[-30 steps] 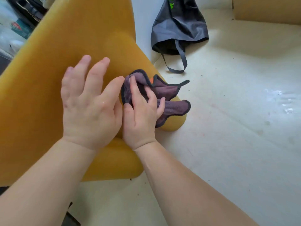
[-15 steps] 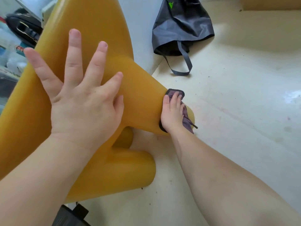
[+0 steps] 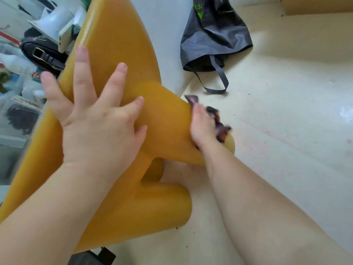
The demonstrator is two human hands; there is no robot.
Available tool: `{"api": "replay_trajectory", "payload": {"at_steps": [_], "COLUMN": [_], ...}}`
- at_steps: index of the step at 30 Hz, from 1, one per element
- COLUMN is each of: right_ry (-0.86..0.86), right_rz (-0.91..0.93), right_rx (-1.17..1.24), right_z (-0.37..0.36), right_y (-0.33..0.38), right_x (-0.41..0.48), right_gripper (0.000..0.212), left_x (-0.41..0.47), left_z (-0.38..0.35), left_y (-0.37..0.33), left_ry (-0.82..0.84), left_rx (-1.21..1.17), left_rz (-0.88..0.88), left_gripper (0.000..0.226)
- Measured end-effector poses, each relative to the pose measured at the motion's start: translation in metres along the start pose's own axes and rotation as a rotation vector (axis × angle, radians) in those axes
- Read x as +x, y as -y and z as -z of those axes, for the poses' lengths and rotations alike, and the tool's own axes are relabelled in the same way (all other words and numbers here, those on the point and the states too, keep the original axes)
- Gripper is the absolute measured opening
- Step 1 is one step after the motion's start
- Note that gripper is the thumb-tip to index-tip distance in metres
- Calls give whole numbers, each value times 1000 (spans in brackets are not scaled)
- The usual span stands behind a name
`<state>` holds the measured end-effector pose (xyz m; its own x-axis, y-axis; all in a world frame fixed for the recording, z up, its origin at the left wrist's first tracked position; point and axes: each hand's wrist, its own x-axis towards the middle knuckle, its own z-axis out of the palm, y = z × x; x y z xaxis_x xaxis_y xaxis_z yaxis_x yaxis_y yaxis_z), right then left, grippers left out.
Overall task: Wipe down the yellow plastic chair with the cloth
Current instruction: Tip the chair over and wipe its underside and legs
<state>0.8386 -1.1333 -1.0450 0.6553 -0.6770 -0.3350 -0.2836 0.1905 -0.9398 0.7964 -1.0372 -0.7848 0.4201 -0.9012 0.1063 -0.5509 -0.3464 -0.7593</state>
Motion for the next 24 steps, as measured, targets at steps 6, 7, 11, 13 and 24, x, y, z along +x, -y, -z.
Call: {"api": "replay_trajectory", "payload": {"at_steps": [6, 7, 11, 13, 24], "right_ry": [92, 39, -104, -121, -72], "right_rz": [-356, -370, -85, 108, -512], "right_rx": [175, 174, 178, 219, 367], "right_z": [0, -6, -27, -26, -2], "right_y": [-81, -73, -17, 7, -90], "right_x": [-10, -14, -59, -84, -2], "right_gripper": [52, 52, 58, 63, 59], "left_x": [7, 8, 10, 13, 25], "left_z": [1, -1, -11, -21, -43], "left_y": [-11, -11, -23, -37, -59], "left_ry": [73, 82, 126, 213, 382], "left_rx": [77, 96, 117, 243, 394], "left_rz": [41, 35, -82, -170, -269], "left_gripper": [42, 45, 75, 87, 81]}}
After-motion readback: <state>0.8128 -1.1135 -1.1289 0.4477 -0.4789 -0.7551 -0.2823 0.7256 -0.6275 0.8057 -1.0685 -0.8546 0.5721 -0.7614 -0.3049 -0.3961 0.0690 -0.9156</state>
